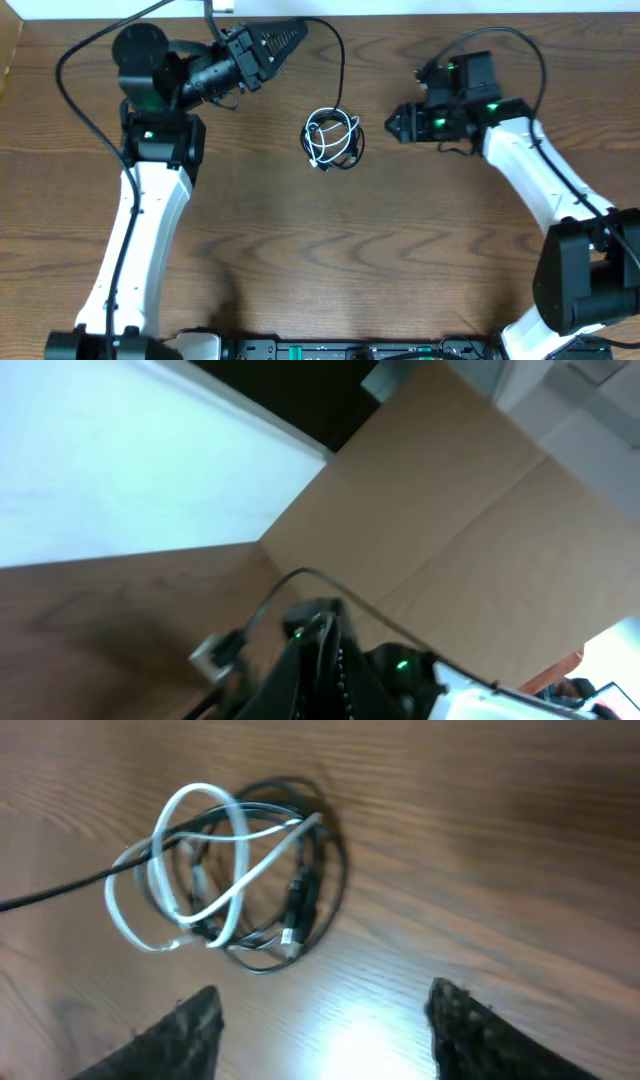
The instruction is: Untangle cables
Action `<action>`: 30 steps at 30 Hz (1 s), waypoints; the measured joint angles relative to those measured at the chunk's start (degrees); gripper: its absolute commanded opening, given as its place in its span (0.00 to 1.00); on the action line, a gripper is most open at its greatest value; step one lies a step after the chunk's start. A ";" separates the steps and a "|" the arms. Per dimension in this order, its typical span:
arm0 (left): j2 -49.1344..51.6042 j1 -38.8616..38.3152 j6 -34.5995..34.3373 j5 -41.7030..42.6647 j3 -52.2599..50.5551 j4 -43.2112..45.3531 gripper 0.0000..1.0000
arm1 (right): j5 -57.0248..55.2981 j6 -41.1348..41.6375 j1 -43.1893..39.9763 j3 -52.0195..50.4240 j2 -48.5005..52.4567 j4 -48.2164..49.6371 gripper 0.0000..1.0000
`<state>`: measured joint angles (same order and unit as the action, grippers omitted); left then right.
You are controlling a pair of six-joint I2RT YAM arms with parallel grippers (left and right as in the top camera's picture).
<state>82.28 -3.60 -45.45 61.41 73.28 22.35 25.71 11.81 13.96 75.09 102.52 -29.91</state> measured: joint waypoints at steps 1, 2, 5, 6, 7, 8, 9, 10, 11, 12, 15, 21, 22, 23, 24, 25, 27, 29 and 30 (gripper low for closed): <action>-0.68 0.00 -0.37 0.00 0.02 0.04 0.08 | -0.37 0.33 0.92 0.00 0.00 0.02 0.64; -1.60 0.00 -0.90 0.02 0.02 0.15 0.08 | -1.31 1.18 2.05 0.00 0.00 0.04 0.62; -3.69 0.00 -1.33 0.37 0.02 0.22 0.08 | -4.33 3.98 5.03 0.00 0.07 0.37 0.59; -4.20 0.00 -1.49 0.85 0.02 0.22 0.08 | -5.70 5.35 6.08 0.00 0.24 1.16 0.58; -4.39 0.00 -1.51 1.22 0.02 0.17 0.08 | -6.29 5.92 6.71 0.00 0.48 1.66 0.57; -4.50 0.00 -1.51 1.51 0.02 0.04 0.08 | -6.80 6.97 7.50 0.00 0.94 2.43 0.56; -4.55 0.00 -1.44 1.75 0.02 -0.81 0.08 | -7.41 8.07 8.41 0.07 1.66 3.13 0.56; -4.55 0.00 -1.27 2.03 0.00 -2.05 0.07 | -7.80 9.05 9.22 0.13 2.56 3.69 0.56; -4.55 0.00 -1.03 2.16 0.00 -3.32 0.08 | -8.31 10.14 9.90 0.13 3.45 4.20 0.55; -4.52 0.00 -0.74 2.38 0.00 -5.14 0.08 | -8.66 10.99 10.49 0.13 4.42 4.50 0.54; -4.52 0.00 1.62 2.80 0.00 -9.92 0.08 | -9.44 13.66 11.87 0.13 7.45 5.88 0.53; -4.52 0.00 5.51 2.82 -0.02 -16.20 0.07 | -10.14 15.63 12.96 0.13 9.18 6.93 0.55; -4.52 0.00 5.90 2.82 -0.02 -17.22 0.07 | -10.21 15.85 12.96 0.13 9.18 7.13 0.56; -4.52 0.00 6.40 2.80 -0.02 -18.51 0.07 | -10.36 16.06 12.94 0.13 9.18 7.26 0.56; -4.52 0.00 6.69 2.78 -0.02 -19.65 0.07 | -10.43 16.28 12.94 0.13 9.18 7.28 0.56; -4.52 0.00 7.13 2.62 -0.02 -21.22 0.07 | -10.58 16.39 12.92 0.13 9.18 7.30 0.56; -4.52 0.00 8.52 1.77 -0.02 -25.16 0.07 | -10.80 16.52 12.92 0.13 9.18 7.58 0.56; -4.52 0.00 9.94 0.70 -0.02 -28.70 0.07 | -10.99 16.65 12.92 0.13 9.18 8.02 0.56; -4.52 0.00 10.88 -0.07 -0.02 -30.29 0.07 | -10.99 16.72 12.92 0.13 9.18 8.15 0.56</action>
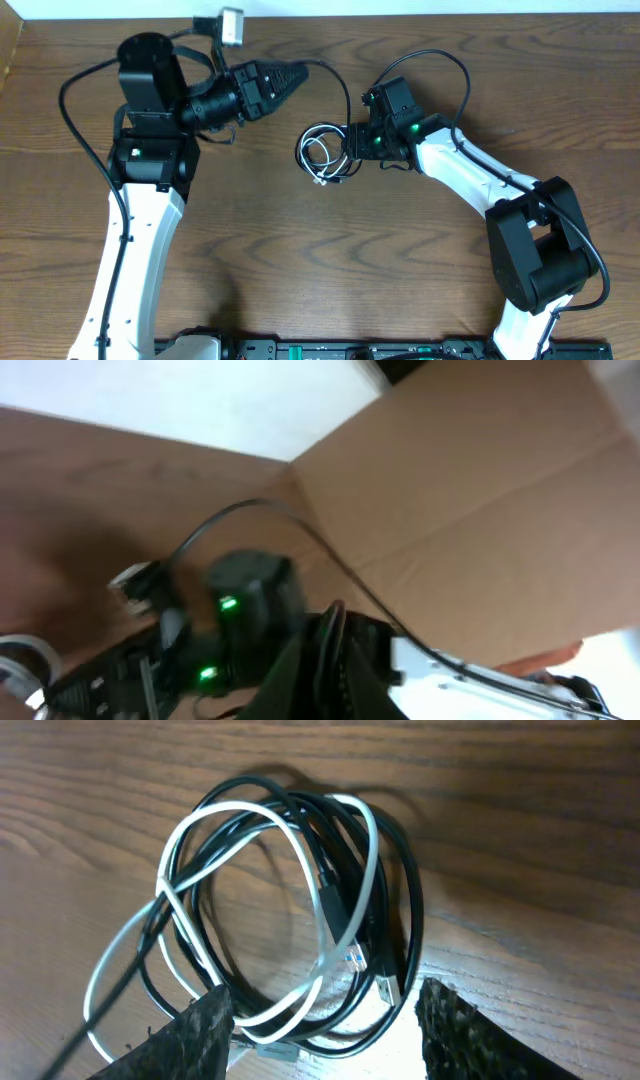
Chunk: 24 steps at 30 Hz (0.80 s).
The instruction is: Untangle cables
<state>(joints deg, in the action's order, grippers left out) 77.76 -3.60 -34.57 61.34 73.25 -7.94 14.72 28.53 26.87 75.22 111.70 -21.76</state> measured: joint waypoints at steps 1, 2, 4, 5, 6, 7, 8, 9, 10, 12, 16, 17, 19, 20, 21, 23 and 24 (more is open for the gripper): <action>0.00 0.00 0.81 -0.52 -0.02 -1.20 0.07 | -0.09 0.11 0.00 0.00 0.00 0.09 0.56; 0.00 0.00 1.75 -1.42 -0.02 -2.69 0.08 | -0.20 0.20 0.00 0.00 0.00 0.22 0.56; 0.00 0.00 3.10 -2.82 -0.02 -4.55 0.07 | -0.22 0.46 0.00 0.00 0.00 0.33 0.57; 0.00 0.00 3.69 -3.39 -0.02 -5.49 0.07 | -0.24 0.61 0.00 0.00 0.00 0.44 0.57; 0.00 0.00 4.26 -3.80 -0.02 -5.95 0.07 | -0.26 0.61 0.00 0.00 0.00 0.55 0.58; 0.00 0.00 4.70 -4.26 -0.02 -6.40 0.08 | -0.26 0.63 0.00 0.00 0.00 0.74 0.59; 0.00 0.00 5.18 -4.98 -0.02 -7.19 0.08 | -0.26 0.70 0.02 0.00 0.00 1.22 0.59; 0.00 0.00 5.55 -5.64 -0.02 -7.89 0.07 | -0.31 0.79 0.02 0.00 0.00 1.53 0.61; 0.00 0.00 6.19 -6.51 -0.02 -9.03 0.07 | -0.31 0.85 0.04 0.00 0.02 1.77 0.61; -0.07 -0.13 7.39 -8.28 -0.02 -11.13 0.07 | -0.57 1.03 0.24 0.00 0.02 2.16 0.62; -1.33 -0.92 9.62 -13.29 -0.02 -15.45 0.07 | -1.90 2.23 1.33 0.00 0.37 2.32 0.61; -2.01 -1.25 10.32 -14.73 -0.02 -16.46 0.07 | -2.54 2.73 1.64 0.00 0.52 2.27 0.61; -3.72 -1.99 11.65 -17.70 -0.02 -18.34 0.08 | -3.17 3.61 2.05 0.00 1.09 2.32 0.61; -4.66 -2.36 12.37 -19.39 -0.02 -19.39 0.07 | -3.43 4.04 2.25 0.00 1.33 2.29 0.61; -5.51 -2.64 12.72 -20.50 -0.02 -20.13 0.07 | -3.76 4.33 2.34 0.00 1.57 2.29 0.61; -6.78 -2.99 13.57 -22.18 -0.02 -21.14 0.08 | -4.55 5.22 2.56 0.00 2.12 2.29 0.58; -7.26 -3.06 13.90 -22.91 -0.02 -21.49 0.08 | -5.14 5.66 2.69 0.00 2.34 2.32 0.57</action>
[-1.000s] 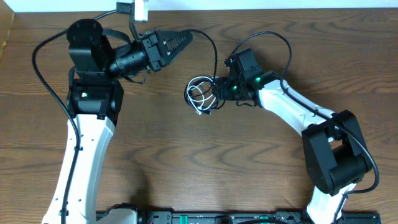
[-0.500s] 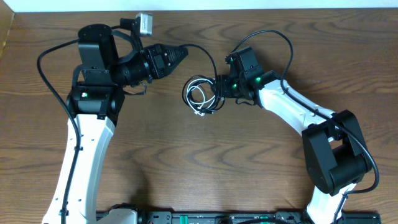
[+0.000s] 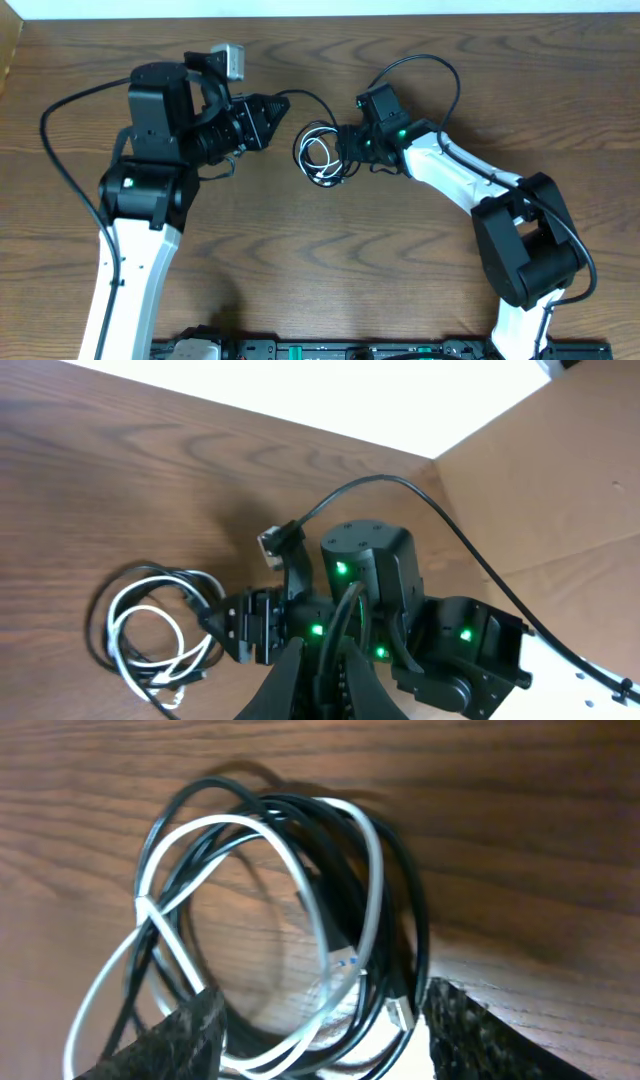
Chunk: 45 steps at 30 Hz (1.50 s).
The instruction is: Untangle cables
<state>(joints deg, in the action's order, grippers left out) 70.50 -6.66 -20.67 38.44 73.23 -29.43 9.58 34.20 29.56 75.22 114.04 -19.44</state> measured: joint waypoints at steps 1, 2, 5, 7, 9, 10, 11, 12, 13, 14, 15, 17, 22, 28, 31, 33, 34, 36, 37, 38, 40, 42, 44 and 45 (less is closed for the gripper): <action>-0.31 0.00 0.15 -0.59 0.00 -0.26 0.08 | -0.50 0.42 0.17 0.00 0.26 -0.02 0.56; -0.44 0.00 0.22 -1.09 0.00 -0.35 0.07 | -0.74 0.68 0.31 0.00 0.39 0.02 0.54; -0.42 0.00 0.61 -1.95 -0.02 -0.61 0.07 | -1.75 1.57 1.01 0.00 0.61 0.07 0.44; -0.42 0.00 1.01 -2.40 0.00 -0.85 0.07 | -2.16 1.90 1.44 0.00 0.68 0.26 0.06; -0.42 0.00 1.11 -2.62 0.00 -1.05 0.08 | -2.51 1.84 1.79 0.00 0.68 0.48 0.01; -0.42 0.00 1.20 -2.71 0.00 -1.25 0.08 | -2.91 2.16 1.92 0.00 0.68 0.42 0.01; -0.42 0.00 1.22 -2.80 0.00 -1.49 0.08 | -3.32 2.21 2.03 0.00 0.68 0.20 0.01; -0.42 0.00 1.25 -2.82 0.00 -1.53 0.08 | -3.63 2.23 2.12 0.00 0.68 -0.04 0.01; -0.42 0.00 1.29 -2.82 -0.02 -1.64 0.07 | -4.11 2.23 2.21 0.00 0.68 -0.46 0.01; -0.42 0.00 1.44 -2.82 0.00 -1.81 0.08 | -4.55 2.25 2.25 0.00 0.68 -0.87 0.01; -0.42 0.00 1.49 -2.84 0.00 -1.97 0.07 | -5.01 2.25 2.29 0.00 0.68 -1.33 0.01; -0.42 0.00 1.73 -3.41 0.00 -2.75 0.08 | -5.64 2.25 2.29 0.00 0.68 -1.73 0.01; -0.42 0.00 3.98 -7.67 -0.02 -5.79 0.07 | -6.84 1.44 2.27 0.00 0.52 -2.34 0.01; -0.42 0.00 5.60 -13.51 0.00 -6.62 0.07 | -9.68 -0.02 0.94 0.00 -4.74 -6.43 0.01; -0.42 0.00 5.90 -16.17 0.00 -6.62 0.07 | -12.28 -0.92 -1.31 0.02 -10.58 -9.75 0.01; -0.42 0.00 5.95 -17.38 0.00 -6.64 0.08 | -13.46 -1.36 -2.45 0.07 -12.72 -10.93 0.01; -0.42 0.00 5.97 -17.86 0.00 -6.62 0.08 | -14.29 -1.57 -3.32 0.07 -14.10 -11.78 0.01; -0.42 0.00 5.99 -19.63 0.00 -6.95 0.08 | -15.56 -1.79 -5.03 0.07 -15.91 -13.11 0.01; -0.42 0.00 5.99 -20.87 0.00 -7.32 0.08 | -16.15 -1.86 -6.12 0.07 -16.68 -13.84 0.01; -0.42 0.00 6.01 -22.40 0.00 -7.80 0.08 | -16.65 -1.95 -7.23 0.07 -17.22 -14.62 0.01; -0.42 0.00 6.10 -25.44 0.00 -8.66 0.08 | -17.22 -2.05 -9.88 0.07 -18.05 -16.44 0.01; -0.42 0.26 6.14 -28.20 -0.02 -8.87 0.08 | -17.57 -2.21 -12.50 0.07 -18.53 -18.45 0.01; -0.15 1.20 6.10 -30.03 0.00 -8.76 0.08 | -17.86 -2.21 -15.72 0.07 -18.78 -20.55 0.01; 0.07 1.99 6.01 -30.77 0.00 -8.63 0.08 | -17.99 -2.23 -17.62 0.07 -18.84 -21.97 0.01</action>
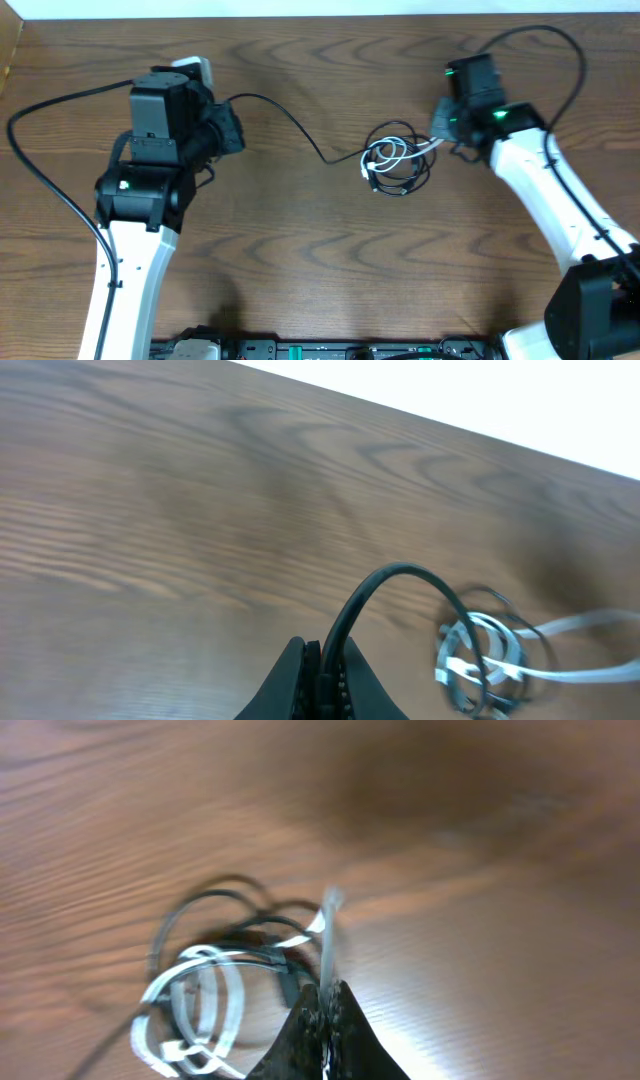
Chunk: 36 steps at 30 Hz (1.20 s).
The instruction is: Untangle cables
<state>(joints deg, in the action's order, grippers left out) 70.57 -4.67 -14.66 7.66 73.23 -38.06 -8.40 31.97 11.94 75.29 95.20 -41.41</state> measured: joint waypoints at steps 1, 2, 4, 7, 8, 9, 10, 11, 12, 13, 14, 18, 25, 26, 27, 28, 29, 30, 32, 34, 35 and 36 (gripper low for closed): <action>0.37 0.94 -0.13 -0.63 0.00 0.15 0.08 | -0.11 -0.02 -1.60 0.00 -0.02 -1.18 0.01; 0.94 2.32 -0.35 -1.29 0.00 0.22 0.08 | -0.22 -0.09 -3.58 0.00 -0.02 -2.43 0.01; 2.12 4.98 -0.55 -2.05 0.00 0.55 0.08 | -0.37 -0.48 -7.08 0.00 -0.02 -4.24 0.01; 4.07 9.51 -0.57 -2.89 0.00 1.07 0.08 | -0.42 -1.53 -13.00 0.00 -0.02 -5.53 0.01; 4.42 10.93 -0.57 -2.99 0.00 1.20 0.08 | -0.44 -2.05 -14.53 0.00 -0.02 -5.60 0.01; 4.79 12.66 -0.57 -3.19 0.00 1.44 0.08 | -0.46 -2.54 -16.02 0.00 -0.02 -5.60 0.01; 4.96 14.23 -0.59 -3.34 0.00 1.68 0.08 | -0.48 -3.02 -17.73 0.00 -0.02 -5.68 0.01; 5.07 16.09 -0.74 -3.39 -0.02 1.95 0.08 | -0.52 -3.58 -19.50 0.00 -0.02 -5.75 0.01; 5.09 17.57 -0.87 -3.52 0.00 2.14 0.08 | -0.63 -4.00 -21.11 0.00 -0.02 -5.81 0.01; 5.07 19.23 -1.18 -3.56 0.00 2.32 0.08 | -0.63 -4.28 -22.62 0.00 -0.02 -5.84 0.01; 5.07 20.79 -1.60 -3.61 0.00 2.40 0.07 | -0.61 -4.55 -24.00 0.00 -0.02 -5.84 0.01; 5.07 25.57 -2.73 -3.13 0.00 2.47 0.08 | -0.15 -5.49 -29.68 0.00 -0.02 -5.95 0.01; 5.07 25.29 -3.50 -1.55 0.00 2.45 0.08 | 8.85 -9.64 -31.41 0.00 -0.02 -4.00 0.30; 5.07 24.46 -3.52 -1.55 0.00 2.47 0.08 | 10.67 -10.71 -30.67 0.00 -0.02 -3.76 0.34; 5.07 23.54 -3.52 -1.55 0.00 2.47 0.08 | 12.48 -11.69 -29.66 0.00 -0.02 -3.50 0.41; 5.07 22.51 -3.54 -1.53 0.00 2.47 0.08 | 14.21 -12.59 -28.44 0.00 -0.02 -3.21 0.50; 5.07 21.35 -3.54 -1.51 0.00 2.47 0.08 | 15.89 -13.62 -27.02 0.00 -0.02 -2.78 0.60; 5.07 20.35 -3.54 -1.46 0.00 2.47 0.08 | 17.53 -14.69 -25.38 0.00 -0.02 -2.21 0.68; 5.07 18.10 -3.54 -1.36 -0.02 2.47 0.08 | 20.59 -16.46 -21.73 0.00 -0.02 -1.14 0.80; 5.07 16.17 -3.54 -1.31 -0.02 2.45 0.08 | 23.37 -18.53 -17.97 0.00 -0.02 -0.22 0.85; 5.07 15.13 -3.54 -1.33 0.00 2.40 0.08 | 24.52 -19.23 -16.20 0.00 -0.02 0.26 0.86; 5.07 14.23 -3.54 -1.33 0.00 2.32 0.08 | 25.44 -19.76 -14.53 0.00 -0.02 0.66 0.86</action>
<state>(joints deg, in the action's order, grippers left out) 75.64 9.56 -18.20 6.33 73.23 -35.75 17.04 12.21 -2.59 75.29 95.18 -40.75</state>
